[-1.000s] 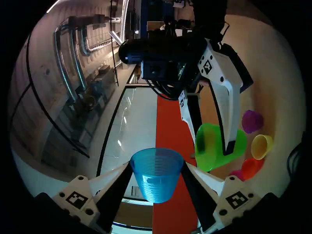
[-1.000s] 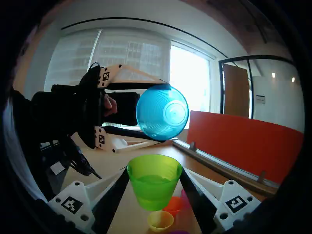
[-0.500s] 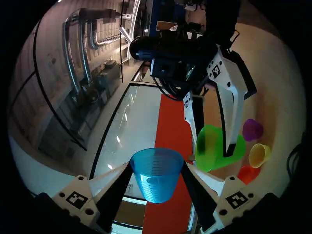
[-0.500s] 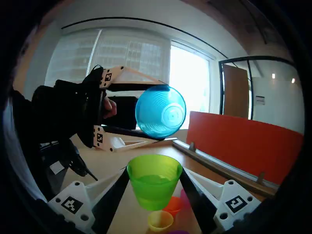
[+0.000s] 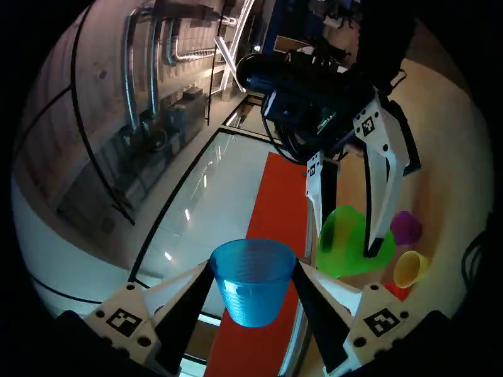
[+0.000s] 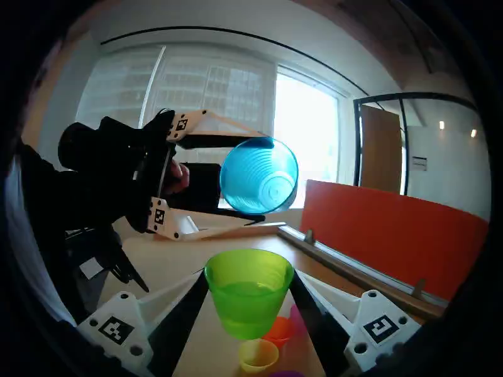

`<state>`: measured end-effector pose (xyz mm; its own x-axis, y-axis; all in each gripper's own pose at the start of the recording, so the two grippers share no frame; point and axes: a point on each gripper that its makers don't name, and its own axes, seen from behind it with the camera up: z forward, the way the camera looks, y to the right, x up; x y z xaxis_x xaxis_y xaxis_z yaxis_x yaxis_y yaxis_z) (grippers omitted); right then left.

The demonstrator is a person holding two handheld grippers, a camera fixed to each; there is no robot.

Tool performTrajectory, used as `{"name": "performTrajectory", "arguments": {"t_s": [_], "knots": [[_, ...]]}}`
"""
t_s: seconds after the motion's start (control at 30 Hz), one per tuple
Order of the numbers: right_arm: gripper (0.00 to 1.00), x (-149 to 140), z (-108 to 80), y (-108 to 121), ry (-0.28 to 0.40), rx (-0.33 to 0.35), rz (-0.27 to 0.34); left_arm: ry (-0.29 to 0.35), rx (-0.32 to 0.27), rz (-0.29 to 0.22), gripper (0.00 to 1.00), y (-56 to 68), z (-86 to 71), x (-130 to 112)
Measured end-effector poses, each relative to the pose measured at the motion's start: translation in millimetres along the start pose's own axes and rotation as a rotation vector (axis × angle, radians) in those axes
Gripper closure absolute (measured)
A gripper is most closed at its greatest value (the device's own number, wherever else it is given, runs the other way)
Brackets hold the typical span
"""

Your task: Pour water

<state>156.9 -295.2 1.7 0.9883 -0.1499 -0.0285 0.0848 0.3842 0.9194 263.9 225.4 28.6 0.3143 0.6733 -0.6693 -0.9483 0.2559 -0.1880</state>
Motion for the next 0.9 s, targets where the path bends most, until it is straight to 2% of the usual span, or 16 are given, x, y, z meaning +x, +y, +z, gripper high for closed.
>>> {"name": "performTrajectory", "arguments": {"t_s": [0.1,0.3,0.5,0.6,0.7,0.8,0.9], "knots": [[0.09,0,-0.6,-1,-0.002,0.001,-0.001,0.002,-0.006,-0.064,0.14,0.9,-1.1,-2],[0.09,1,-2.0,0,-0.005,-0.002,-0.005,-0.012,0.009,-0.179,0.14,-6.2,-5.5,-13],[0.09,3,-3.7,0,-0.003,-0.003,-0.006,-0.024,0.005,-0.318,0.13,-6.5,-12.1,-21],[0.09,3,-3.9,0,-0.004,-0.003,-0.009,-0.043,-0.002,-0.399,0.14,-3.9,-14.1,-29],[0.09,3,-3.8,-1,-0.006,-0.003,-0.010,-0.059,-0.012,-0.501,0.14,-0.7,-12.0,-36],[0.09,3,-3.6,-2,-0.008,-0.004,-0.011,-0.068,-0.013,-0.594,0.13,-1.2,-9.8,-42],[0.09,3,-3.9,-1,-0.009,-0.006,-0.013,-0.081,-0.009,-0.667,0.14,-2.7,-10.2,-49]]}}
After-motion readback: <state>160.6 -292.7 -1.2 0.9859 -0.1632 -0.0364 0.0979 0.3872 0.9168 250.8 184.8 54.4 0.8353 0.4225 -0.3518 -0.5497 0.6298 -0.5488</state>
